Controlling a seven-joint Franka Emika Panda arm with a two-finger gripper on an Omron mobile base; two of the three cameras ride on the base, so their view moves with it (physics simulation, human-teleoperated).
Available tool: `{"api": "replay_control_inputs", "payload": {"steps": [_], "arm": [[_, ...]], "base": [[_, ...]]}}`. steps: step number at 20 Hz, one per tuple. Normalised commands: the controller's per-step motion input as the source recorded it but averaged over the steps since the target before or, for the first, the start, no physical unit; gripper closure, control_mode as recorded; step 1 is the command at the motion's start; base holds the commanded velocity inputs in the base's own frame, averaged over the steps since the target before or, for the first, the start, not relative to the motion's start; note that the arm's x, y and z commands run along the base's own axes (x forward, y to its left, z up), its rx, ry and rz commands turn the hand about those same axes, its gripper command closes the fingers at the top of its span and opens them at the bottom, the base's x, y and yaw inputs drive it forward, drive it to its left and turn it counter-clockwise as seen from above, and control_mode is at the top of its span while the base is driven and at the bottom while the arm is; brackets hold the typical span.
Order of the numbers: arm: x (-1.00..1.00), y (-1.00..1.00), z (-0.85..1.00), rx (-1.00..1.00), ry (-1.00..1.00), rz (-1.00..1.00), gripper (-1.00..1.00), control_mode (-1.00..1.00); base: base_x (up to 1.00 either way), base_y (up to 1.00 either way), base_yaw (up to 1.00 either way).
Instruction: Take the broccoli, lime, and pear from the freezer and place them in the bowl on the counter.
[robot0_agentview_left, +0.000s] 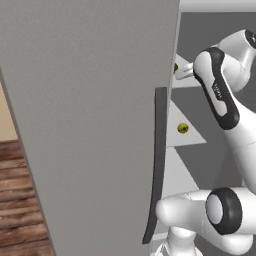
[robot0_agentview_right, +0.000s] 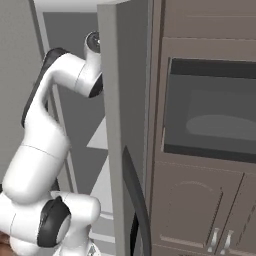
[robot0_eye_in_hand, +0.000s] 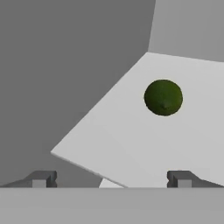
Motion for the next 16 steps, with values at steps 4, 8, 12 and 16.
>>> {"api": "replay_control_inputs", "payload": {"steps": [4,8,12,16], "arm": [[0.39,-0.04,-0.16,0.0,0.0,0.02,-1.0,-1.0],[0.29,0.0,-0.05,0.0,0.0,0.0,-1.0,-1.0],[0.38,0.0,0.0,0.0,0.0,0.0,-1.0,-1.0],[0.33,-0.09,-0.02,0.0,0.0,0.0,-1.0,-1.0]], "base": [[0.0,0.0,0.0],[0.0,0.0,0.0],[0.0,0.0,0.0],[0.0,0.0,0.0]]}}
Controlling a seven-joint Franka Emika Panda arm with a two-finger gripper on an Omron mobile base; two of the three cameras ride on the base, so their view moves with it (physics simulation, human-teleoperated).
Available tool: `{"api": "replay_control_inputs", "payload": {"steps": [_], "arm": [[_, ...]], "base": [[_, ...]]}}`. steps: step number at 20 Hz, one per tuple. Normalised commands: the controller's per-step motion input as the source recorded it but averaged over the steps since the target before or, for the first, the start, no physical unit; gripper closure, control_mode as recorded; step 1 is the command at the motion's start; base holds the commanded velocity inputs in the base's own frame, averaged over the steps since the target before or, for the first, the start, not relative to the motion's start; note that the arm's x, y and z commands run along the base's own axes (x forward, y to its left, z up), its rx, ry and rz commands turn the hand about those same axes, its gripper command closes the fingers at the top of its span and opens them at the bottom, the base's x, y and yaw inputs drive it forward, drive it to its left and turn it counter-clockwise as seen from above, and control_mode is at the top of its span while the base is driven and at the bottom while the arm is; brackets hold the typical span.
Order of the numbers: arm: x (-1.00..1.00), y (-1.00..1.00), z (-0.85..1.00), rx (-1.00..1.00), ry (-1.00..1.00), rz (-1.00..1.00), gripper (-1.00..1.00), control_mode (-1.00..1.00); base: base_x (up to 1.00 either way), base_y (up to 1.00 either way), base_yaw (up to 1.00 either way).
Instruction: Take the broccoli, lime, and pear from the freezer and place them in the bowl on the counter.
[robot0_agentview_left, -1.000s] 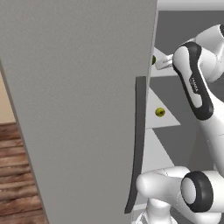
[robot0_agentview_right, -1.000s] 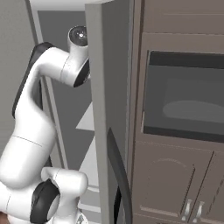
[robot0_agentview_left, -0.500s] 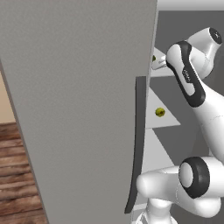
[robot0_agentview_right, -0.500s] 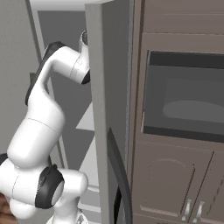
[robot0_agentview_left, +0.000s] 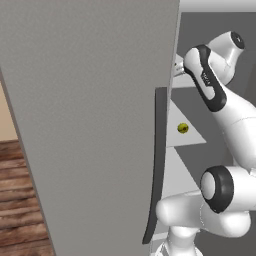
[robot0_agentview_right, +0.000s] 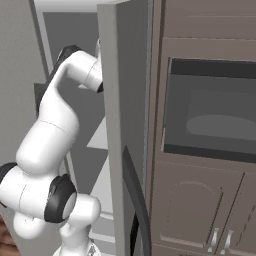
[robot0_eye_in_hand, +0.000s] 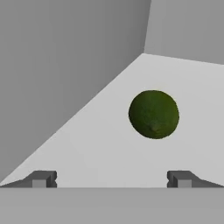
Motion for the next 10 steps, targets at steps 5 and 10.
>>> {"api": "replay_control_inputs", "payload": {"steps": [5,10], "arm": [[0.37,-0.05,0.0,0.0,0.01,0.0,-1.0,-1.0],[0.37,0.0,-0.05,0.0,0.03,0.0,-1.0,-1.0]], "base": [[0.0,0.0,0.0],[0.0,0.0,0.0]]}}
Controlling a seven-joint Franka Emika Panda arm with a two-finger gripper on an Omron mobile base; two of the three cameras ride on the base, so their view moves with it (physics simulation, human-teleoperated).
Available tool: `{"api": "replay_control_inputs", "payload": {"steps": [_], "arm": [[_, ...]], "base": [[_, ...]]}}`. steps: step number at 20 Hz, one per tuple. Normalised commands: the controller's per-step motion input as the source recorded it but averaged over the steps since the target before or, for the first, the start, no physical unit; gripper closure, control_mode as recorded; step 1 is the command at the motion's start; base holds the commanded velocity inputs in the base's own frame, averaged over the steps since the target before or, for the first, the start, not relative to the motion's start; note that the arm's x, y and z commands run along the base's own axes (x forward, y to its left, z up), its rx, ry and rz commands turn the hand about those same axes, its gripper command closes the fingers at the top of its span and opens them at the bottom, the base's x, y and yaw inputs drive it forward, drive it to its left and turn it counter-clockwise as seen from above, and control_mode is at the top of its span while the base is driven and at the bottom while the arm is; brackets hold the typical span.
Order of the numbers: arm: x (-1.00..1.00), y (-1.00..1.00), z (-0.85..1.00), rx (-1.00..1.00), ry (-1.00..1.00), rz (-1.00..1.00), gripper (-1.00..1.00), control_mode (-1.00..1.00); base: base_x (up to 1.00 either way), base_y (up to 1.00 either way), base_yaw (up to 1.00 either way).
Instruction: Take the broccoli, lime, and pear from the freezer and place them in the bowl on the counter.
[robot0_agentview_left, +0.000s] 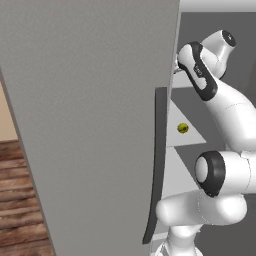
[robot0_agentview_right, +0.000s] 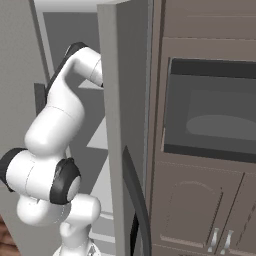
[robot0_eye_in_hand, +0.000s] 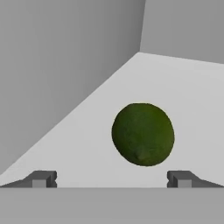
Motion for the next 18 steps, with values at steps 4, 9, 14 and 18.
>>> {"api": "replay_control_inputs", "payload": {"steps": [4,9,14,18], "arm": [[0.39,-0.02,-0.17,0.0,0.02,0.0,-1.0,-1.0],[0.46,-0.06,-0.16,0.0,0.0,0.0,-1.0,-1.0],[0.4,-0.1,-0.04,0.0,0.0,0.0,-1.0,-1.0],[0.24,-0.04,-0.08,0.0,0.01,0.0,1.0,-1.0]], "base": [[0.0,0.0,0.0],[0.0,0.0,0.0],[0.0,0.0,0.0],[0.0,0.0,0.0]]}}
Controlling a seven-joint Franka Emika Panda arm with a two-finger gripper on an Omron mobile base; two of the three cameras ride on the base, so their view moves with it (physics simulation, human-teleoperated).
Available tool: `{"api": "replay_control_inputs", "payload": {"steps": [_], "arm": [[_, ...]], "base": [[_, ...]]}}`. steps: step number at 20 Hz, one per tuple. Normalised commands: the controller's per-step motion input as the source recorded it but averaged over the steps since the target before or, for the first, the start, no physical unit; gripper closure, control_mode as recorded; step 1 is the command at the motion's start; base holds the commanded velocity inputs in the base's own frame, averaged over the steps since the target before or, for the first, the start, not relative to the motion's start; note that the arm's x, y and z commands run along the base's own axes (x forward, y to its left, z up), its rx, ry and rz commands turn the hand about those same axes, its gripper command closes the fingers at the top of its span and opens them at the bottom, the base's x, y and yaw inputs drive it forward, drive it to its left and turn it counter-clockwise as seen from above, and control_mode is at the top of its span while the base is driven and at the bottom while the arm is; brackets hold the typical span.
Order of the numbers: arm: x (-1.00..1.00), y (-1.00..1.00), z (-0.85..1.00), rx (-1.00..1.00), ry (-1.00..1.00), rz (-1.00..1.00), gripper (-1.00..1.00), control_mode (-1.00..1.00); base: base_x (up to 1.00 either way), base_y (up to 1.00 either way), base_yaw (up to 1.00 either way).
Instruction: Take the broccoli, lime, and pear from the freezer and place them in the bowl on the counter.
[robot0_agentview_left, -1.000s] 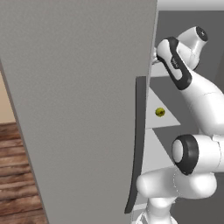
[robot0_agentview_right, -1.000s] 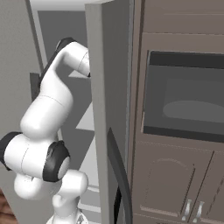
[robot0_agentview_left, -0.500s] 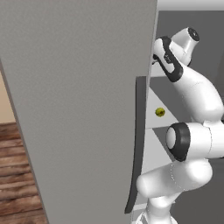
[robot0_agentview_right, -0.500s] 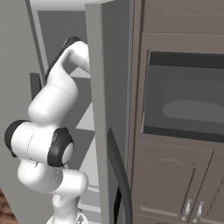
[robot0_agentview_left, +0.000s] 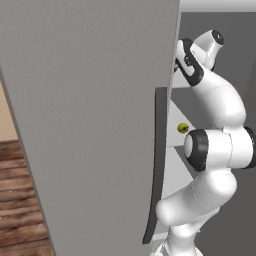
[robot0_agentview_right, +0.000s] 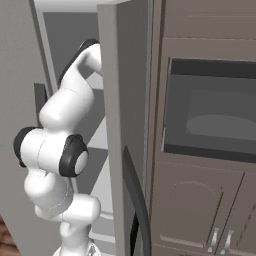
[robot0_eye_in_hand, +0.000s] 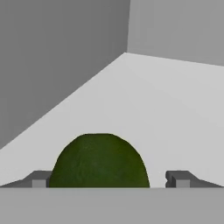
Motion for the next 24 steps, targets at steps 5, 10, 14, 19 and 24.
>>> {"api": "replay_control_inputs", "payload": {"steps": [5,10,14,19,24], "arm": [[-0.03,0.0,-0.09,0.0,0.04,0.0,1.0,-1.0],[-0.35,-0.02,-0.05,0.0,-0.05,0.0,1.0,-1.0],[-0.61,-0.08,0.0,0.0,-0.11,0.0,1.0,-1.0],[-0.43,-0.05,0.0,0.0,-0.15,0.0,1.0,-1.0],[-0.34,0.03,0.16,-0.04,-0.03,-0.11,1.0,-1.0]], "base": [[0.0,0.0,0.0],[0.0,0.0,0.0],[0.0,0.0,0.0],[0.0,0.0,0.0],[0.0,0.0,0.0]]}}
